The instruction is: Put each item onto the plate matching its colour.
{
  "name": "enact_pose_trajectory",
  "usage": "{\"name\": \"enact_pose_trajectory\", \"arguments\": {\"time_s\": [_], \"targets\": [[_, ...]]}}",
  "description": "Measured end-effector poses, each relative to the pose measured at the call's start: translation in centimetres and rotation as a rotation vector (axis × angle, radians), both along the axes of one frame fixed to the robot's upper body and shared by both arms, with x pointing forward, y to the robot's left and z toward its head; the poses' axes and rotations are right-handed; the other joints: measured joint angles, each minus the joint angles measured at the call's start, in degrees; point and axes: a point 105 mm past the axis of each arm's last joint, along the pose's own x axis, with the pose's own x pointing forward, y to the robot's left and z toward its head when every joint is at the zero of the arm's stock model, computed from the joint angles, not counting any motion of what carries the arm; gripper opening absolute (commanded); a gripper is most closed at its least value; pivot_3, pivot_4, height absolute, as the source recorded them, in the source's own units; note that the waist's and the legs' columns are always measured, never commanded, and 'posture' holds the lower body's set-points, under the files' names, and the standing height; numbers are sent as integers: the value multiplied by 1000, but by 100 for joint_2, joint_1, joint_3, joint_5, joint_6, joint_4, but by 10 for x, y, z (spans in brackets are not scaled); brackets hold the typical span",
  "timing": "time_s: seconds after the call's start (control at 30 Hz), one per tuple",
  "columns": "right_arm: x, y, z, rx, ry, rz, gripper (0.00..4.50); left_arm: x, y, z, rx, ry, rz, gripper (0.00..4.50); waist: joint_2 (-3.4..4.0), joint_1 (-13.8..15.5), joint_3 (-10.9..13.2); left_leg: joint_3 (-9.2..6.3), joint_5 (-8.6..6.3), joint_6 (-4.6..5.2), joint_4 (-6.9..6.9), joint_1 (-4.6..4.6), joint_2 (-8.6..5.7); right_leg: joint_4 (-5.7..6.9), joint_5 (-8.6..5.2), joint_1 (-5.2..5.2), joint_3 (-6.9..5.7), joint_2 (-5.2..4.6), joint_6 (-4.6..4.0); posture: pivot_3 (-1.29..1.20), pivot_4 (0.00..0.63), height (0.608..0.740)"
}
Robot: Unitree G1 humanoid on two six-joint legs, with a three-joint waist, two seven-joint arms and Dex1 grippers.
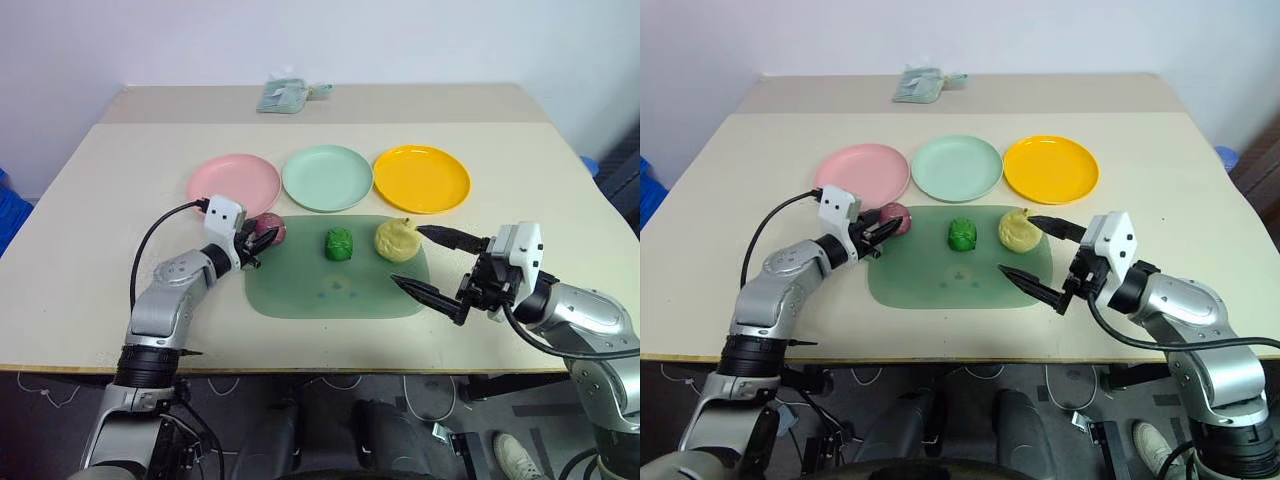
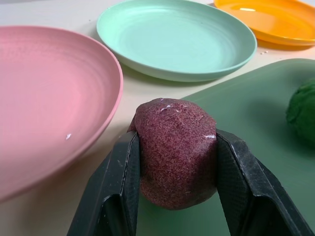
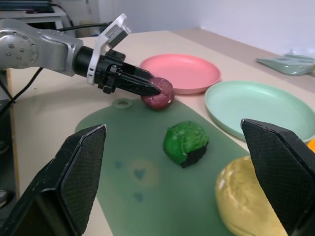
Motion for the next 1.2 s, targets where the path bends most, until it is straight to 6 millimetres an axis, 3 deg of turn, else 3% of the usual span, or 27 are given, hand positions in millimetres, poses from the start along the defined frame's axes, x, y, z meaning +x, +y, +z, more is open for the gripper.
{"name": "enact_pose_trajectory", "arguments": {"time_s": [0.13,0.3,0.37,0.47,0.67,0.9,1.07,1.2], "targets": [[0,0,1,1,-7,-7,4500,12,-1,17,-103,-42,76,1590,-6,27,3,-1,0,0,7,-2,0,1,1,0,-1,0,1,0,150,740],[1,0,3,1,-17,-9,4500,40,35,68,-241,-161,320,1590,-9,51,4,1,0,0,7,-1,-2,4,7,0,-2,3,13,0,150,740],[2,0,4,-3,-28,-13,4500,48,47,75,-273,-165,402,1590,-9,79,4,1,0,0,7,0,-3,7,10,0,-2,4,17,0,150,740],[4,-1,6,-1,-44,-17,4500,57,62,69,-300,-132,495,1590,-10,129,4,1,1,0,10,0,-6,8,11,0,-2,5,20,0,150,740],[5,-2,7,-9,-58,-26,4500,63,63,50,-290,-75,513,4307,-19,147,5,0,1,-1,14,-2,-7,8,13,1,-2,3,21,0,150,740],[6,-4,5,-4,-54,-51,4500,64,39,53,-266,-81,419,4448,-19,135,5,0,1,-1,12,-1,-7,9,13,0,-1,3,21,0,150,740],[8,-5,5,0,-54,-69,4500,55,-6,70,-225,-143,169,4448,-19,142,4,1,1,-1,13,-2,-7,8,14,1,0,1,20,0,150,740],[9,-6,6,3,-55,-86,4500,36,-57,57,-185,-72,-113,4448,-18,134,3,1,1,-1,13,-1,-7,9,14,1,0,2,18,0,150,740]]}}
